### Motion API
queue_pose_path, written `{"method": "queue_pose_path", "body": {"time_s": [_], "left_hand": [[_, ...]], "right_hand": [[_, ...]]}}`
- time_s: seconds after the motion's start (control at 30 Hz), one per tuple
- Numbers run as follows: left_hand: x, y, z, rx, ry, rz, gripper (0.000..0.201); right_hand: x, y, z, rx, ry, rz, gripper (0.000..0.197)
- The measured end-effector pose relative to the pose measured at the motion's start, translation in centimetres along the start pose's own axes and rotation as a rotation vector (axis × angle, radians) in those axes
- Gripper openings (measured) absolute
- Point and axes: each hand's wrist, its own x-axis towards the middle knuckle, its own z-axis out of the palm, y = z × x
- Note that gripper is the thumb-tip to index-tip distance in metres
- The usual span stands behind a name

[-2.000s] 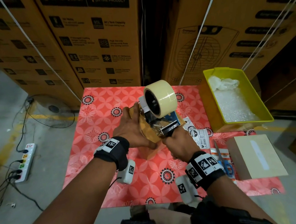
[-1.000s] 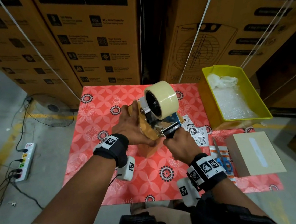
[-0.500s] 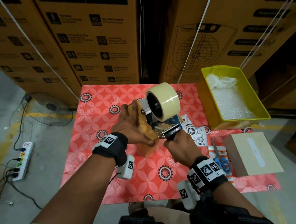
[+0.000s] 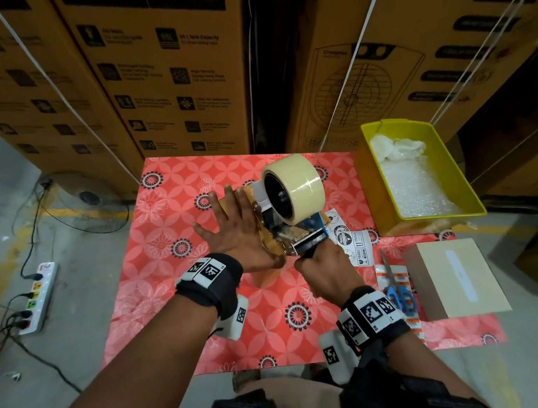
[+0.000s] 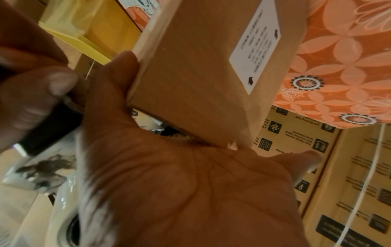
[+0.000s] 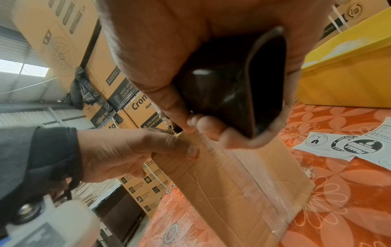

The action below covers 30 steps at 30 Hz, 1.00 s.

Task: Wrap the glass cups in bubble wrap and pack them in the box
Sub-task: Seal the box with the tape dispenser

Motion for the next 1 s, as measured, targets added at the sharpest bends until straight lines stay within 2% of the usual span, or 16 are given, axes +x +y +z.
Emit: {"method": "queue_pose_path", "body": {"time_s": [0.47, 0.7, 0.87, 1.0], "left_hand": [[0.1, -0.3, -0.3, -0.012, -0.031, 0.028, 0.168], [0.3, -0.5, -0.2, -0.035, 0.004, 0.049, 0.17], [0.5, -0.6, -0.1, -0.034, 0.021, 0.063, 0.171], [0.4, -0.3, -0.5, 0.033, -0.02, 0.025, 0.171]], "right_hand": [[-0.9, 0.4, -0.1, 0.047, -0.006, 0.002, 0.02], [-1.6, 0.7, -0.1, 0.05, -0.008, 0.004, 0.023], [-2.5, 1.5, -0.2, 0.046, -0.005, 0.015, 0.016], [-2.5, 1.5, 0.0, 0.067, 0.011, 0.033, 0.014]]}}
